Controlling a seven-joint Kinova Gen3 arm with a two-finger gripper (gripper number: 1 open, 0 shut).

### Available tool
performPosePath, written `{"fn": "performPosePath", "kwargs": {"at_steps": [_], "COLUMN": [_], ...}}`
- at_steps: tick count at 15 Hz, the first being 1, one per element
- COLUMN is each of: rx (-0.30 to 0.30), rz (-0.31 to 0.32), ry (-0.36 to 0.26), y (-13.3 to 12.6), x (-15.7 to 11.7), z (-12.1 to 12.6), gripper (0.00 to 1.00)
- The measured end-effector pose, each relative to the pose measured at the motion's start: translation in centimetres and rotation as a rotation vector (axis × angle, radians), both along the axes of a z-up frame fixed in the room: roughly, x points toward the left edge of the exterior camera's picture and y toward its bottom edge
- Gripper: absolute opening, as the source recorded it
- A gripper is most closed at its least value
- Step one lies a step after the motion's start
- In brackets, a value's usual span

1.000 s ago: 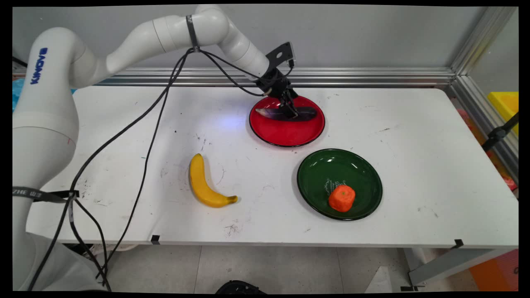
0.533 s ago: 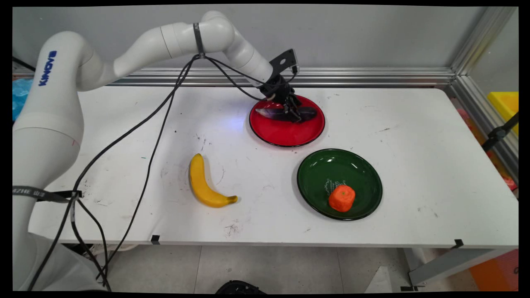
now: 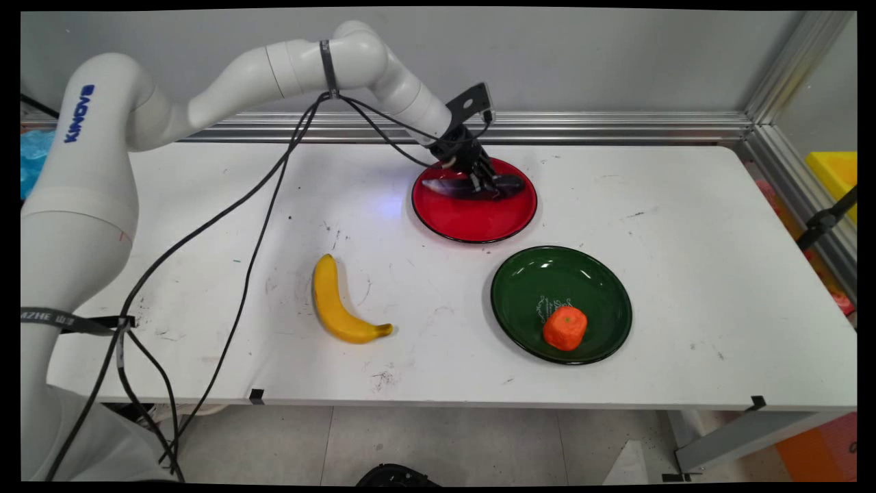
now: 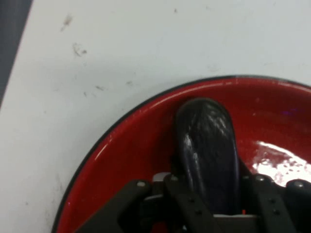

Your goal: Place the picked object on the green plate

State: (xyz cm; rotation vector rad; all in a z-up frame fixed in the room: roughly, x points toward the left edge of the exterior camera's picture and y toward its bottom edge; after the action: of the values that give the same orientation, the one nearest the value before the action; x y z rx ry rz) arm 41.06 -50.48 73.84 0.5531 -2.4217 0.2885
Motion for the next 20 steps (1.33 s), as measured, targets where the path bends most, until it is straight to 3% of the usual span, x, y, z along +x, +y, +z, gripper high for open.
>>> {"fn": "performPosePath", "kwargs": {"at_steps": [10,20], "rx": [-0.016,-0.063], "rz": [-0.023,-0.039], "ry": [0.047,0.088], "y": [4.0,10.6], "x": [-0.8,-6.3], "z": [6.2,9.4], "gripper": [0.0,0.0]}}
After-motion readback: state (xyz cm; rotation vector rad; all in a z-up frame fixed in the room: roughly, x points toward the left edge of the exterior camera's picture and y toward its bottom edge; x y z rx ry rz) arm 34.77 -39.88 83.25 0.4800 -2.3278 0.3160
